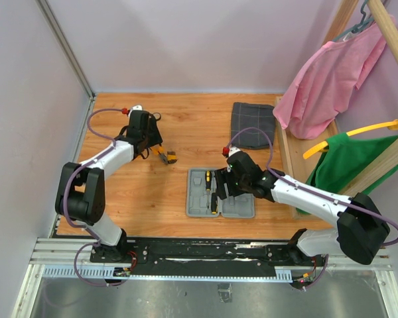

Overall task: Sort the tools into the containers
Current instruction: Pick up the pliers at the center of the board.

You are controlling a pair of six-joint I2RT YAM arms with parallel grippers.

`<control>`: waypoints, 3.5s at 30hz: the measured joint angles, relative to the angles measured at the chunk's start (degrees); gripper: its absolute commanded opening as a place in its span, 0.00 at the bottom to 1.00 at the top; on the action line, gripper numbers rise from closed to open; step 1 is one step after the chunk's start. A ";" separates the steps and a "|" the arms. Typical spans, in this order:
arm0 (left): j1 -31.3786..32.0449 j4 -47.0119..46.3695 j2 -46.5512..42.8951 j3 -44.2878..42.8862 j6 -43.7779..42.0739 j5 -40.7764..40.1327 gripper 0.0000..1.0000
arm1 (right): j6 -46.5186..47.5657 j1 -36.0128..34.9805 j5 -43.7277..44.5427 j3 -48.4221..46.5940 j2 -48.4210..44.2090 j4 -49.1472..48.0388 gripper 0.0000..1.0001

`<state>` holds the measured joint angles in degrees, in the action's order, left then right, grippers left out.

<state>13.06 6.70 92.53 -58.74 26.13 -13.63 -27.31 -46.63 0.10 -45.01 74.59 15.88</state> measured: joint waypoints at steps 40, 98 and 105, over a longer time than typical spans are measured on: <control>4.66 6.03 -17.29 8.94 -0.42 4.63 0.34 | 4.35 0.00 -1.97 14.19 -12.70 -25.27 0.76; 32.15 15.23 -29.55 4.83 11.04 6.69 0.48 | 18.88 -1.44 -22.34 7.91 4.39 -47.43 0.09; 32.46 13.22 -31.19 5.90 10.03 6.78 0.80 | 16.76 -1.49 -22.32 8.07 3.91 -47.69 0.01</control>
<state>45.52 19.92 61.34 -52.84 36.16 -6.85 -10.55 -48.12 -22.22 -36.95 78.50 -31.81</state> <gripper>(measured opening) 0.697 0.358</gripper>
